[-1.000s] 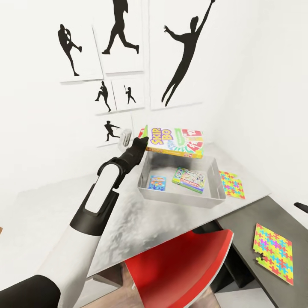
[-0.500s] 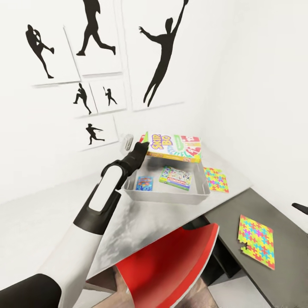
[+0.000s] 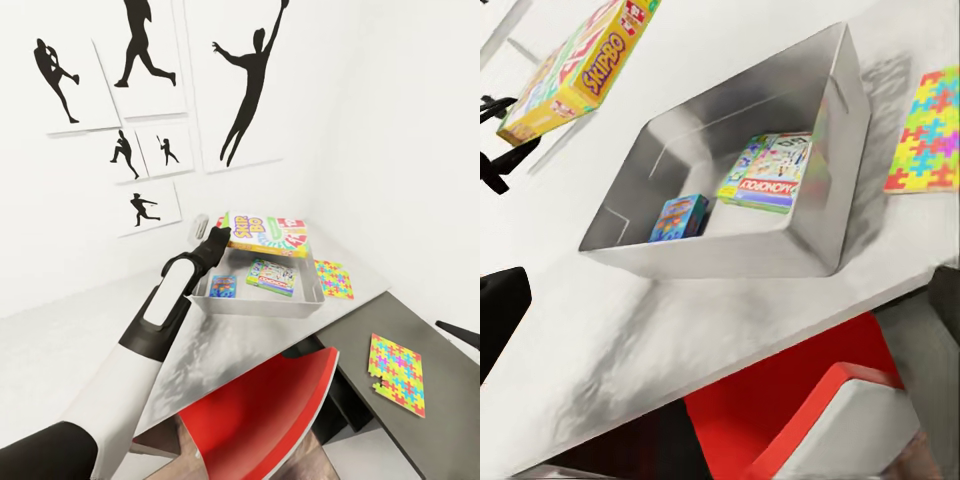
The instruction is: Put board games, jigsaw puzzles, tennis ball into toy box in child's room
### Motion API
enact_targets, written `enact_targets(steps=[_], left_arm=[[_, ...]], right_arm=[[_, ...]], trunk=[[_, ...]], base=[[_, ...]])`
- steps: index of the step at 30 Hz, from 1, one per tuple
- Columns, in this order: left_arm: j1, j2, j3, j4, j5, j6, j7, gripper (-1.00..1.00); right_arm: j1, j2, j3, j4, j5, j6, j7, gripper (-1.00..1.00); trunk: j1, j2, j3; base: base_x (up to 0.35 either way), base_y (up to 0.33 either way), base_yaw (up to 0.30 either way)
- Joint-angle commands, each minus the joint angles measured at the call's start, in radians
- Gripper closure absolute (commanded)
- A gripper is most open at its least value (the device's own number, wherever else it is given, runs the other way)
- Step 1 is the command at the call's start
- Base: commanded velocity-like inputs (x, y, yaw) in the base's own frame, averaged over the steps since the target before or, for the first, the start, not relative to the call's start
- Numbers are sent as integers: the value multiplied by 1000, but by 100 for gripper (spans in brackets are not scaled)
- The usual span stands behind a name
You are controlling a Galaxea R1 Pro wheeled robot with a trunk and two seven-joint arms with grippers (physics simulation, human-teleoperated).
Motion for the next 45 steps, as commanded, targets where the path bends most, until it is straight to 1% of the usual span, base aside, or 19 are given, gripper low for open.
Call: enact_targets(steps=[1, 3, 5, 8, 9, 12, 13, 16, 17, 20, 26, 33, 36, 37, 45], left_arm=[[-3, 0, 0, 6, 3, -3, 6, 100], [-14, 0, 2, 25, 4, -17, 6, 100], [-39, 0, 9, 56, 6, -29, 6, 100], [-92, -3, 20, 136, 9, -41, 5, 100], [-92, -3, 20, 136, 9, -41, 5, 100], [-150, -7, 24, 223, 12, -48, 4, 100], [-150, -7, 24, 223, 12, -48, 4, 100], [-195, -10, 24, 284, 13, -51, 5, 100], [-195, -10, 24, 284, 13, -51, 5, 100], [-219, -12, 23, 315, 11, -53, 5, 100], [-235, -13, 22, 343, 8, -55, 5, 100], [-236, -13, 19, 358, 1, -56, 5, 100], [-236, -12, 7, 360, -2, -56, 5, 100], [-236, -11, -3, 361, -4, -56, 4, 100], [-231, -10, -26, 363, -8, -56, 4, 100]], right_arm=[[0, 0, 3, 0, 4, 7, -6, -100], [1, 0, 9, 0, 9, 14, -18, -100], [2, 0, 12, -1, 12, 21, -26, -100], [2, 0, 14, -1, 15, 35, -33, -100], [2, 0, 14, -1, 15, 35, -33, -100], [3, 0, 15, -1, 16, 45, -36, -100], [3, 0, 15, -1, 16, 45, -36, -100], [3, 0, 15, -1, 16, 51, -38, -100], [3, 0, 15, -1, 16, 51, -38, -100], [3, 0, 16, -1, 17, 54, -38, -100], [3, 0, 16, -1, 17, 56, -39, -100], [3, 0, 16, -1, 17, 57, -39, -100], [3, 0, 16, -1, 17, 57, -39, -100], [3, 0, 16, -1, 17, 57, -39, -100], [3, 1, 16, -1, 16, 58, -39, -100]], trunk=[[1, -2, -2], [1, -2, -2], [1, -2, -2], [1, -2, -2], [1, -2, -2], [1, -2, -2], [1, -2, -2], [1, -2, -2], [1, -2, -2], [1, -2, -3], [1, -2, -8], [1, -2, -14], [1, -2, -15], [1, -2, -16], [1, -2, -16]], base=[[0, 0, -5], [0, 0, -4], [0, 0, -2], [0, 0, -1], [0, 0, -1], [0, 0, 0], [0, 0, 0], [0, 0, 0], [0, 0, 0], [0, 0, 0], [0, 0, 0], [0, 0, 0], [0, 0, 0], [0, 0, 0], [0, 0, -8]])
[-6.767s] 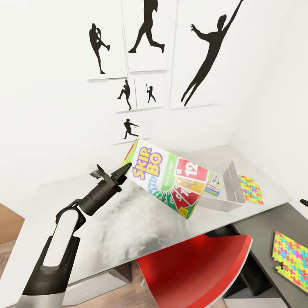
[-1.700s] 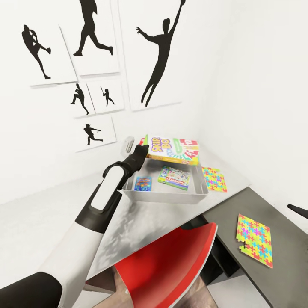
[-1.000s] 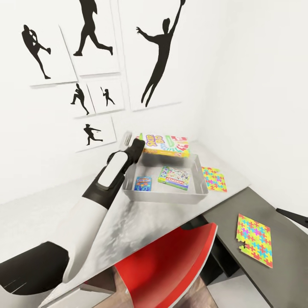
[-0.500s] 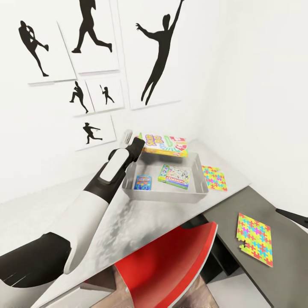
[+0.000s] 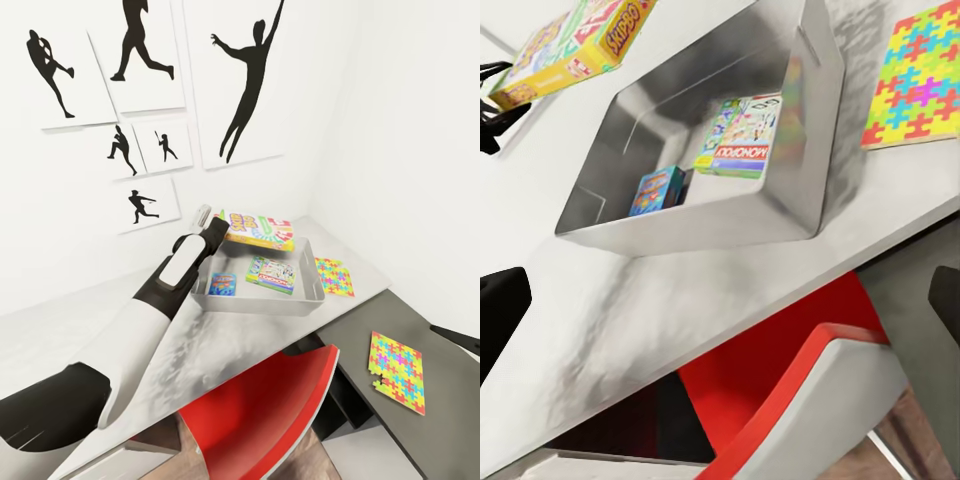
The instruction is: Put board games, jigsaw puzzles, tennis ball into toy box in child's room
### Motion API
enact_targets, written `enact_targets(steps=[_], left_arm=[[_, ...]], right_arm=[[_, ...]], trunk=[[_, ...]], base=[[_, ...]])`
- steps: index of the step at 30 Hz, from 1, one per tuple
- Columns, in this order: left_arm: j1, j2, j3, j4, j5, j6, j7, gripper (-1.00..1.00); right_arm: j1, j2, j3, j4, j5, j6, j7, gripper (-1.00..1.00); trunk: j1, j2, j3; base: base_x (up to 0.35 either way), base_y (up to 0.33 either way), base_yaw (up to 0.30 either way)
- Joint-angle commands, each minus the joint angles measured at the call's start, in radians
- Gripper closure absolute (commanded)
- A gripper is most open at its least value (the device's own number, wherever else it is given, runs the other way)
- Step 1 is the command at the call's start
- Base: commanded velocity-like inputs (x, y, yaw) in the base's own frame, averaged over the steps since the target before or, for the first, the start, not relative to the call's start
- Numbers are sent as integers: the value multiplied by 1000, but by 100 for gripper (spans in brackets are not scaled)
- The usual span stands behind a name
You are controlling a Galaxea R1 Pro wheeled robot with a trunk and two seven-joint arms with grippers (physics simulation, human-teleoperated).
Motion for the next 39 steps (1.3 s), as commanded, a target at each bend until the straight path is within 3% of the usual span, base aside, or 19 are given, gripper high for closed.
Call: enact_targets(steps=[1, 11, 27, 39], left_arm=[[1, 0, -2, -1, 0, 3, 6, 100], [11, 3, -59, -1, -1, 3, 7, 100], [24, 11, -57, -8, 0, 2, 7, 100], [25, 16, -52, -5, 0, -42, 16, 100]], right_arm=[[-1, 0, -1, 0, 3, 3, 5, -100], [-1, 0, 0, 0, 2, 5, 7, -100], [0, 0, 3, 0, 3, 2, 8, -100], [0, 0, 4, 0, 3, 2, 8, -100]], trunk=[[1, -2, -2], [1, -2, -2], [1, -2, -2], [1, -2, -7]], base=[[0, 0, -94], [0, 0, -205], [0, 0, -54], [0, 0, -4]])
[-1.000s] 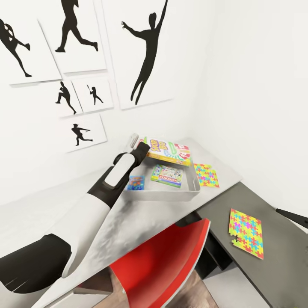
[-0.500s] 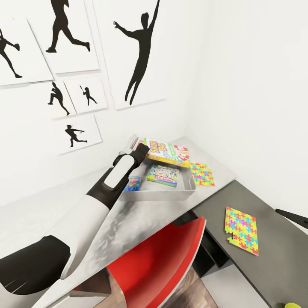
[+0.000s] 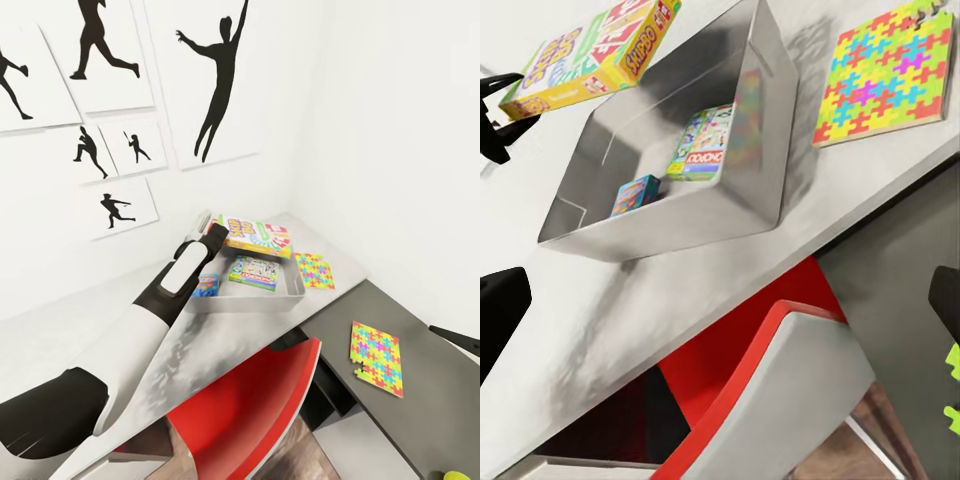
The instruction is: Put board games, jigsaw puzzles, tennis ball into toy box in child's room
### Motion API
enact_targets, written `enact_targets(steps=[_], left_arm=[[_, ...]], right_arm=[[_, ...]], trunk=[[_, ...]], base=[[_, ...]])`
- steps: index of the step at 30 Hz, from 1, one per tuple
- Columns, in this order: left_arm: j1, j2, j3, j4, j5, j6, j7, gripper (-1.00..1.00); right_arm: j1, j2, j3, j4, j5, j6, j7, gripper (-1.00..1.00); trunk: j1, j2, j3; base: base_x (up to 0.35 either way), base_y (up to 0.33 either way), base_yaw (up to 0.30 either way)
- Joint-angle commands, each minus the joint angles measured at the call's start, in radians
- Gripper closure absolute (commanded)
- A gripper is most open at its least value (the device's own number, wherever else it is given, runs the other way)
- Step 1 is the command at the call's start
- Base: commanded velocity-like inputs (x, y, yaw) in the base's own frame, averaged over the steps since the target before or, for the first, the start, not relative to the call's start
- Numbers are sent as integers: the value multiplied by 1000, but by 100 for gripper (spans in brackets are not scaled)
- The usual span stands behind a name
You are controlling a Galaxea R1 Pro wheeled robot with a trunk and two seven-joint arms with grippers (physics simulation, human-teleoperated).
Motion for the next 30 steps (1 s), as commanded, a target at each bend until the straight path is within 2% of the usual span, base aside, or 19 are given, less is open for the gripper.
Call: enact_targets(steps=[1, 11, 20, 30], left_arm=[[-3, 1, 0, 0, 3, -1, 6, 100], [-27, 8, 6, 13, 0, -4, 7, 100], [-30, 9, 2, 19, -3, -2, 7, 100], [-30, 9, 1, 20, -35, 5, 7, 100]], right_arm=[[-1, 0, -1, 0, 3, 3, 5, -100], [-1, 0, 1, 0, 2, 3, 5, -100], [-1, 0, 33, 0, 3, 3, 5, -100], [-2, 0, 44, 0, 3, 3, 5, -100]], trunk=[[1, -2, -3], [1, -2, -18], [1, -2, -32], [1, -2, -49]], base=[[0, 0, 0], [0, 0, 0], [0, 0, 0], [0, 0, 0]])
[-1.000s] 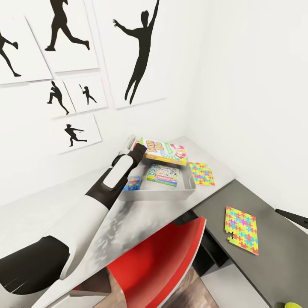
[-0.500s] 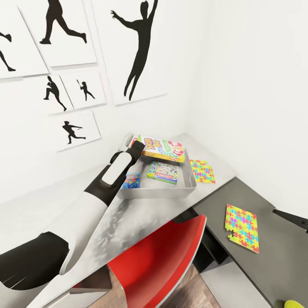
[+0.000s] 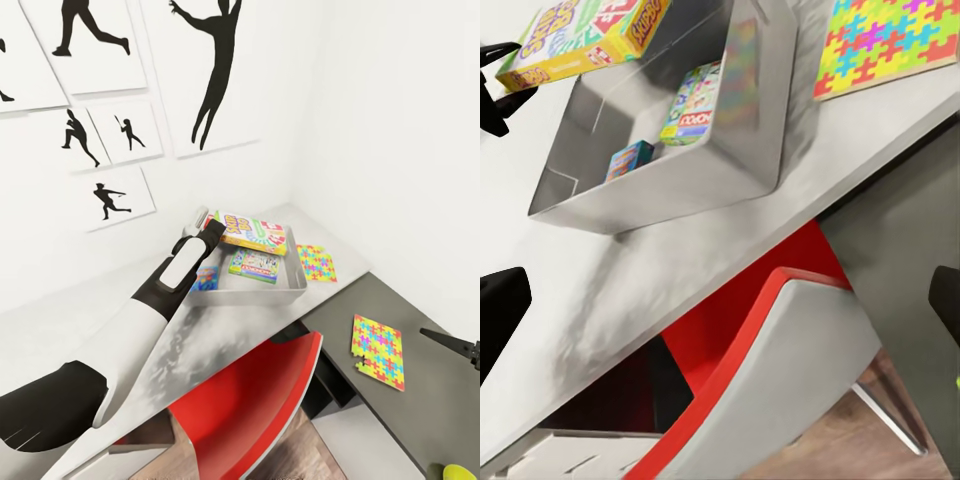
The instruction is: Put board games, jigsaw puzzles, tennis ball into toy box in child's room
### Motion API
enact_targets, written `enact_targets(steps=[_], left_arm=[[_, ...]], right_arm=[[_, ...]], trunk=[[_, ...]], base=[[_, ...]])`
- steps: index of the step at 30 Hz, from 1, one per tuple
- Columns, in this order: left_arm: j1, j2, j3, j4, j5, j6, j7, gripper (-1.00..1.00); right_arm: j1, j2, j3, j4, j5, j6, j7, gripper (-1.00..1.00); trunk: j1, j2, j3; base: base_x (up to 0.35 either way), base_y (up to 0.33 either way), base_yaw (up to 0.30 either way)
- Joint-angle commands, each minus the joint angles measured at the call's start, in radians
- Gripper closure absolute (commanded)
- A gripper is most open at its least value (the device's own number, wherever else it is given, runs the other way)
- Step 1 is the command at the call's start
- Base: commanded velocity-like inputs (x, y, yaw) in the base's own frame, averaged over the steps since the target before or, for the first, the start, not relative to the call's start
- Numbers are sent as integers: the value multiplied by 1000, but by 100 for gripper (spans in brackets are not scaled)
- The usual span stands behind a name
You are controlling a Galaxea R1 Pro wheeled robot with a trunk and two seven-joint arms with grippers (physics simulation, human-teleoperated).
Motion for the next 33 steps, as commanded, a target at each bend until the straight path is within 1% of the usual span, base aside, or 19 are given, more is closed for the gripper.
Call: enact_targets(steps=[1, 15, 20, 23, 24, 28, 33], left_arm=[[-1, 0, -2, -1, 0, 1, 6, 100], [-2, 0, -2, -1, -7, 4, 6, 100], [-1, 0, -3, -1, -7, 4, 6, 100], [-1, 0, -2, -1, -7, 4, 5, 100], [-1, 0, -2, -1, -7, 4, 5, 100], [-1, 0, -2, -1, -8, 5, 6, 100], [-2, 0, -1, -1, -8, 6, 6, 100]], right_arm=[[-1, 0, -1, 0, 3, 4, 5, -100], [-1, 0, 1, 0, 3, 4, 5, -100], [-1, -3, -7, 0, 1, 5, 10, -100], [-1, -12, -18, 0, -1, 5, 40, -100], [-1, -12, -18, 0, -1, 5, 40, -100], [-1, -16, -44, 0, -2, 5, 105, -100], [0, -17, -57, 0, -2, 6, 138, -100]], trunk=[[0, -2, -3], [0, -2, -26], [0, -2, -34], [0, -2, -39], [0, -2, -41], [0, -2, -47], [0, -2, -55]], base=[[0, 0, 0], [0, 0, 0], [0, 0, 0], [0, 0, 0], [0, 0, 0], [0, 0, 0], [0, 0, 0]])
